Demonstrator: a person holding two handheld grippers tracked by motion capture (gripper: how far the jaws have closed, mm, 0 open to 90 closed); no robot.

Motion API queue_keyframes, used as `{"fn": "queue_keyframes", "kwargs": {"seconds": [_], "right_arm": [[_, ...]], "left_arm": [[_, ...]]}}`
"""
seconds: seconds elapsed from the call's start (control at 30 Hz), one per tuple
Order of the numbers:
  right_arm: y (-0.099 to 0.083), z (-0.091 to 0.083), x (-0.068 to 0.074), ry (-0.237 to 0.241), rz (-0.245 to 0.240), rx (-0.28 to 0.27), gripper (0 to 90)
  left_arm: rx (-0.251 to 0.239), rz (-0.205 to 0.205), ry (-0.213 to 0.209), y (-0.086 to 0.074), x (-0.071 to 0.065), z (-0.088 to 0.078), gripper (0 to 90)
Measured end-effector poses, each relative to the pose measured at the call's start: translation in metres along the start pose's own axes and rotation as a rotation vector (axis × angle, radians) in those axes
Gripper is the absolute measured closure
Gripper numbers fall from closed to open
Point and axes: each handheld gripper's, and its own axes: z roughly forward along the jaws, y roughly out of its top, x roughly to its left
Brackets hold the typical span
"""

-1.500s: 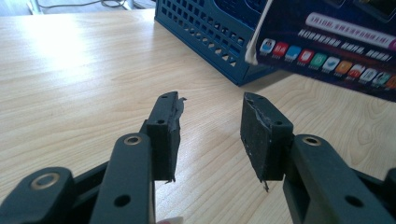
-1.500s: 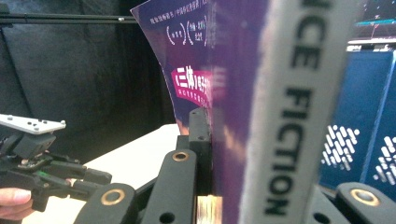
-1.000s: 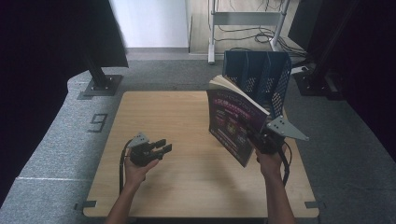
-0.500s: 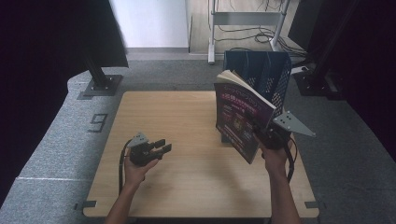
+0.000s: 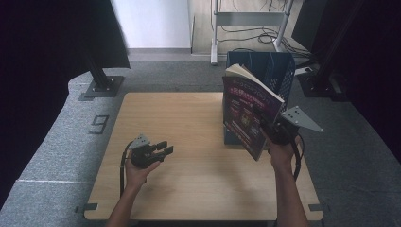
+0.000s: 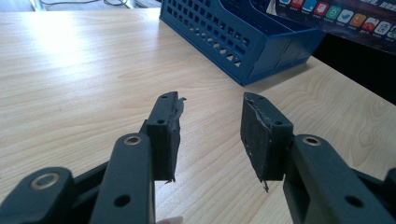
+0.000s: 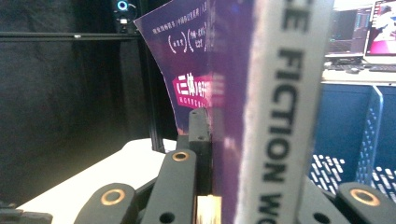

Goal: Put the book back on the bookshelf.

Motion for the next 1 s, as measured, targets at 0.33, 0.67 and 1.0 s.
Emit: {"fn": "queue_keyframes", "kwargs": {"seconds": [0.33,0.67,1.0], "right_arm": [[0.003,0.007,-0.009,-0.030,0.016,0.001,81.8],[0.003,0.014,-0.014,-0.063,0.028,-0.003,81.8],[0.004,0.023,-0.019,-0.088,0.022,-0.002,81.8]], "left_arm": [[-0.004,-0.001,-0.001,0.001,0.000,-0.001,57.4],[-0.005,-0.001,-0.002,0.001,0.000,-0.001,57.4],[-0.013,-0.002,-0.003,0.001,0.000,-0.002,57.3]]}}
